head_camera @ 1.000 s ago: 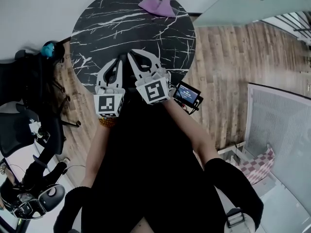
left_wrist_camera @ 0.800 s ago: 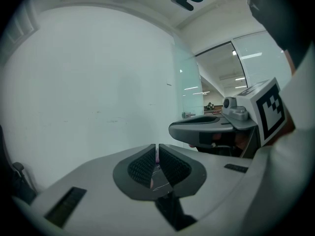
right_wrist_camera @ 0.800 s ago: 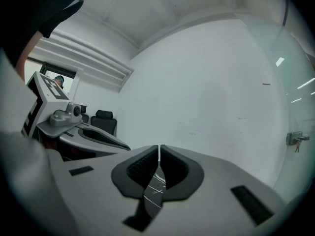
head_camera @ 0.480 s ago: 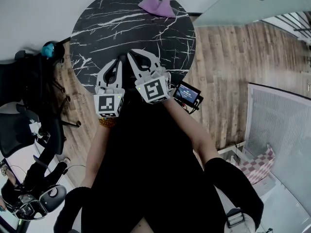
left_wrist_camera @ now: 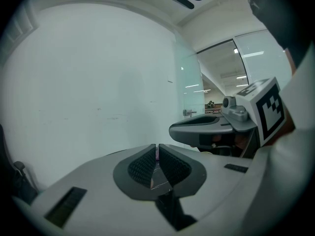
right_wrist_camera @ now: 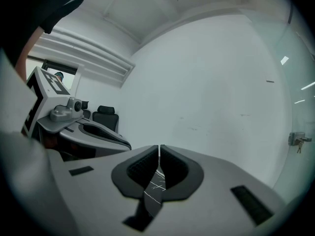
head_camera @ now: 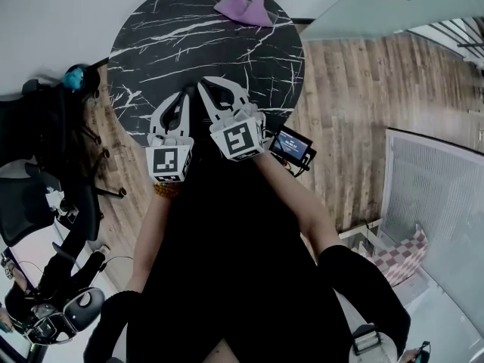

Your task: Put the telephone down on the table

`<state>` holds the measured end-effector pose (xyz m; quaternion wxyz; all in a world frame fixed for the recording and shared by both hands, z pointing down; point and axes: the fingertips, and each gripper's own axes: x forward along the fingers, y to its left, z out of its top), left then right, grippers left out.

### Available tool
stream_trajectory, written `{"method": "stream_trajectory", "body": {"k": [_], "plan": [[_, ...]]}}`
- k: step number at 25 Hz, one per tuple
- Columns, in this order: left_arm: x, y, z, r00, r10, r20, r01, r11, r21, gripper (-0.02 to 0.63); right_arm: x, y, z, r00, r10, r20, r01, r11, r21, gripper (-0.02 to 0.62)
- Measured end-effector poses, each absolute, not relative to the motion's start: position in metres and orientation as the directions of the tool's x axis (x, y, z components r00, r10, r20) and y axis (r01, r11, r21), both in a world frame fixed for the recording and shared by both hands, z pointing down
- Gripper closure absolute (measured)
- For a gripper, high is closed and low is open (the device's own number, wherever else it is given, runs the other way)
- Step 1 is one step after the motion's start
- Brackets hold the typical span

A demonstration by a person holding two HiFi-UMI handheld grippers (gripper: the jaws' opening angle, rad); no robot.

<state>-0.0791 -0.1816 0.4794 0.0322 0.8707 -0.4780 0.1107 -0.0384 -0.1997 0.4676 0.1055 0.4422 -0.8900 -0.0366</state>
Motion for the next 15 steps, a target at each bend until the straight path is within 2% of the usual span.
{"method": "stream_trajectory", "body": {"k": [15], "plan": [[-0.0799,-0.1888,0.4882,0.514,-0.82,0.253,-0.841,-0.54,-0.042,0.578,-0.038,-0.2029,0.4734,-0.597,-0.784,0.17,-0.772,0.619,0.144,0.557]]}}
